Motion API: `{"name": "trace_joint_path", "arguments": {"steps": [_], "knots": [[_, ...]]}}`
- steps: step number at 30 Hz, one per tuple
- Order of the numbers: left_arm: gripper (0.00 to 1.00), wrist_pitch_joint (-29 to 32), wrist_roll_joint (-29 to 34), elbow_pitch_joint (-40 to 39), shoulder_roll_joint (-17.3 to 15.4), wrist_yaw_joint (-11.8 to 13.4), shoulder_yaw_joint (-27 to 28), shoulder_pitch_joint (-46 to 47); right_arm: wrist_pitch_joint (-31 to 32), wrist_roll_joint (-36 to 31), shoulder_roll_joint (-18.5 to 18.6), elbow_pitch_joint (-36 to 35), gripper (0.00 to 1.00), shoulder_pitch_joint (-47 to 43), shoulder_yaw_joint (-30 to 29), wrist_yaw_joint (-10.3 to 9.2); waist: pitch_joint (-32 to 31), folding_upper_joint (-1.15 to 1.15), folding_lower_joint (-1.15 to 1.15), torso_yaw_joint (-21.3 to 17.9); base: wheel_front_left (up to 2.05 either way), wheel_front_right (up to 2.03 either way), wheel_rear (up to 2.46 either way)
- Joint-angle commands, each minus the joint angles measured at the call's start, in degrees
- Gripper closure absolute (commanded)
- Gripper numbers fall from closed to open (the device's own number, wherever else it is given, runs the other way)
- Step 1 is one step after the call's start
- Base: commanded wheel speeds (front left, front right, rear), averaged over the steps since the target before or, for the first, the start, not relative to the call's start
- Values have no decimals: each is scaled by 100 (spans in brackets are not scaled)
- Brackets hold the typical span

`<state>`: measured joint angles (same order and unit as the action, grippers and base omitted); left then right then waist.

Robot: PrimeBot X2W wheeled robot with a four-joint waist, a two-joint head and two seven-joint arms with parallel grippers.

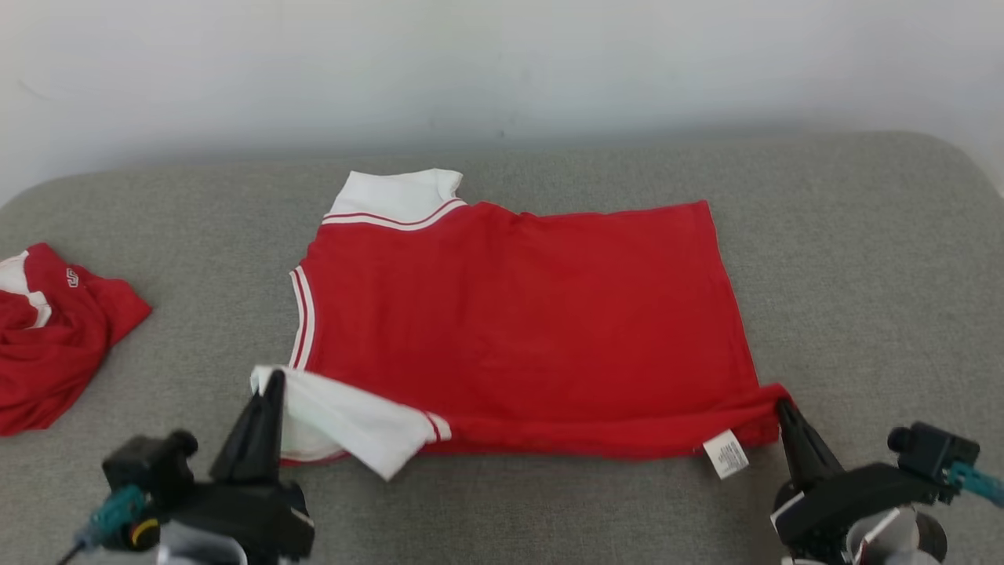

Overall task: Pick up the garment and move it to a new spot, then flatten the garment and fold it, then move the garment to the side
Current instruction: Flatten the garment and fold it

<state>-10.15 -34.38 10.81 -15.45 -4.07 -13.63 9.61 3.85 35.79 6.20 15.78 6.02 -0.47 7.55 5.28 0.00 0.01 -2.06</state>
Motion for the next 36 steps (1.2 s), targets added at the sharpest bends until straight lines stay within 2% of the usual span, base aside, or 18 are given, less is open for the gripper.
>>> {"name": "trace_joint_path", "arguments": {"steps": [1,7,14,15,16,21,29,36], "knots": [[100,44,42,155,-56,-43,19,280,35,33,-28,133,100,215,23,-13,164,0,-1,-98,0,0,0],[100,68,53,817,-121,-148,-43,1176,8,115,-86,683,100,1056,74,-13,510,0,-1,-199,0,0,0],[100,4,139,1726,-161,-258,-239,1988,-221,-85,-105,1413,100,1869,121,-14,802,0,-1,-268,0,0,0],[0,-56,164,1833,-155,-271,-273,2063,-291,-109,-104,1495,45,1941,127,-14,815,0,-1,-267,0,0,0],[0,-142,181,1919,-139,-282,-290,2116,-351,-126,-98,1566,0,1985,148,-14,822,0,-1,-264,0,0,0],[0,-426,141,2196,-96,-293,-192,2127,-662,-246,131,1693,0,1898,460,-14,727,0,-1,-213,0,0,0],[0,-506,202,2078,-73,-267,-3,1452,-843,-238,464,1532,0,1333,721,-14,508,0,-1,-119,0,0,0],[0,-509,258,2033,-40,-205,-24,828,-804,-248,523,1494,0,1109,733,-14,527,0,-1,-44,0,0,0]]}}
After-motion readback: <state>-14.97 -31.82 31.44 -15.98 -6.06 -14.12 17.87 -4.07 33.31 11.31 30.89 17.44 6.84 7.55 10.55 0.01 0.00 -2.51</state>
